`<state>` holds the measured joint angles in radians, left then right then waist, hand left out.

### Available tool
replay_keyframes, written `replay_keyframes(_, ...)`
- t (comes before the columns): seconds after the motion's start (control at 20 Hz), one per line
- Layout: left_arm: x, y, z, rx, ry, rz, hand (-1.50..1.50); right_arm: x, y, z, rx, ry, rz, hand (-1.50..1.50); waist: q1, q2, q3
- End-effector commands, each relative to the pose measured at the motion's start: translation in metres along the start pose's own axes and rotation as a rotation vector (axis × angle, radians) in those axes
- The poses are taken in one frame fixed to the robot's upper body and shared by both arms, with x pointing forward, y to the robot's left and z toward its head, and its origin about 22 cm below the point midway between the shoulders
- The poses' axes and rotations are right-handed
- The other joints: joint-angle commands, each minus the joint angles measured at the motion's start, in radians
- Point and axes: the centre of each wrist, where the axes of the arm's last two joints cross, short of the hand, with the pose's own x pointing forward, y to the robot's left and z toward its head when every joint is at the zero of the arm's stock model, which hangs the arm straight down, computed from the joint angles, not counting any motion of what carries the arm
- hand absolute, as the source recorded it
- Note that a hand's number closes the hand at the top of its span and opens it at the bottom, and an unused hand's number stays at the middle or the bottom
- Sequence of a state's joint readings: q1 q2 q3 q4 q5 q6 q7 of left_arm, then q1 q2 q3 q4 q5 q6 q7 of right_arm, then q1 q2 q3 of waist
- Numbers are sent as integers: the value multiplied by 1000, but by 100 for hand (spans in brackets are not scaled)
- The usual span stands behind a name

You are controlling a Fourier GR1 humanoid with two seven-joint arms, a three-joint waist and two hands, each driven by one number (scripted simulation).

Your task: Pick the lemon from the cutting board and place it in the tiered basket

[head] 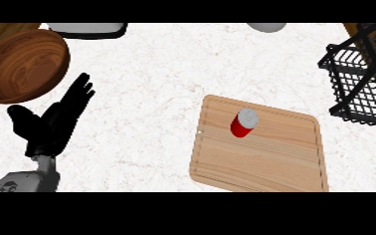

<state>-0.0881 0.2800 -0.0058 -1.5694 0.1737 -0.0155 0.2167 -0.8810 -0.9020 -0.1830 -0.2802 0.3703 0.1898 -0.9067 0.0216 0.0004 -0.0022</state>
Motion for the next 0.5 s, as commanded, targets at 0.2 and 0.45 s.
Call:
replay_keyframes(0.2,16,7,-2,-5,13,5,0,7,-5,-14,-39,29,-241,-150,7,9,4)
replay_keyframes(0.45,-1,5,-2,-1,4,-15,0,5,-8,-13,-93,87,-467,-150,10,12,4)
